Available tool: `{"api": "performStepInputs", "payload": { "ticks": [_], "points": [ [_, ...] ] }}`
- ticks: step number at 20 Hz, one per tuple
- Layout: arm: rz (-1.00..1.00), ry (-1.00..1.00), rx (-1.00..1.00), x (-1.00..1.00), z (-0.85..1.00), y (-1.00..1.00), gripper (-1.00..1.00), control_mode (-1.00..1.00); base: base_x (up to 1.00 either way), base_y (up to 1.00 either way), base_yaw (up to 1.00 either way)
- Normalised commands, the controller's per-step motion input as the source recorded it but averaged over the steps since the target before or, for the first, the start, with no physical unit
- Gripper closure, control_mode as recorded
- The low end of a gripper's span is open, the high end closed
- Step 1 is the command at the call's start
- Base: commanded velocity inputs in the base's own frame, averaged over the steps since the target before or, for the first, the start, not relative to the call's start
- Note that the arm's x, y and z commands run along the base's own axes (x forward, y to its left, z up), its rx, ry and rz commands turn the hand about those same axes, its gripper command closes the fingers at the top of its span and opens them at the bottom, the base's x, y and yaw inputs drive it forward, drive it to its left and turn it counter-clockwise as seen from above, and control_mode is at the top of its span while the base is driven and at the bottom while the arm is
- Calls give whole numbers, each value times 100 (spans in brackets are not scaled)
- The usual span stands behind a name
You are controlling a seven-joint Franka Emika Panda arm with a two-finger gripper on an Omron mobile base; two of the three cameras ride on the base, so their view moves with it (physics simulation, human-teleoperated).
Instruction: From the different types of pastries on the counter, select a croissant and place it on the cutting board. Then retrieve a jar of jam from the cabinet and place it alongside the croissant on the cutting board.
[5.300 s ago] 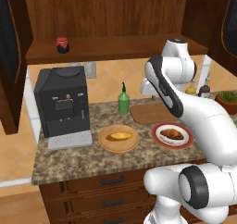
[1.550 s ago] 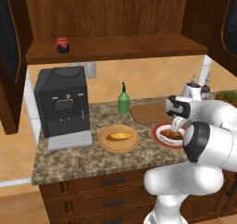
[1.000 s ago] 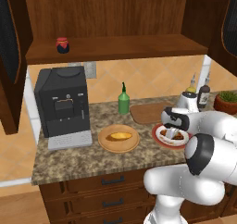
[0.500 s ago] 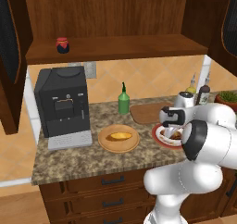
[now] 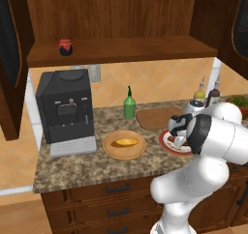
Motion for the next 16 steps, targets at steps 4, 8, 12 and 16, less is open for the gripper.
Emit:
{"api": "performStepInputs", "payload": {
  "ticks": [4,8,12,16],
  "points": [
    [0,1,0,1,-30,-5,-100,-100,0,0,0],
    [0,0,0,0,-42,0,-100,-100,0,0,0],
    [0,0,0,0,-39,0,100,-100,0,0,0],
    [0,-1,0,0,-23,0,100,-100,0,0,0]
  ]
}}
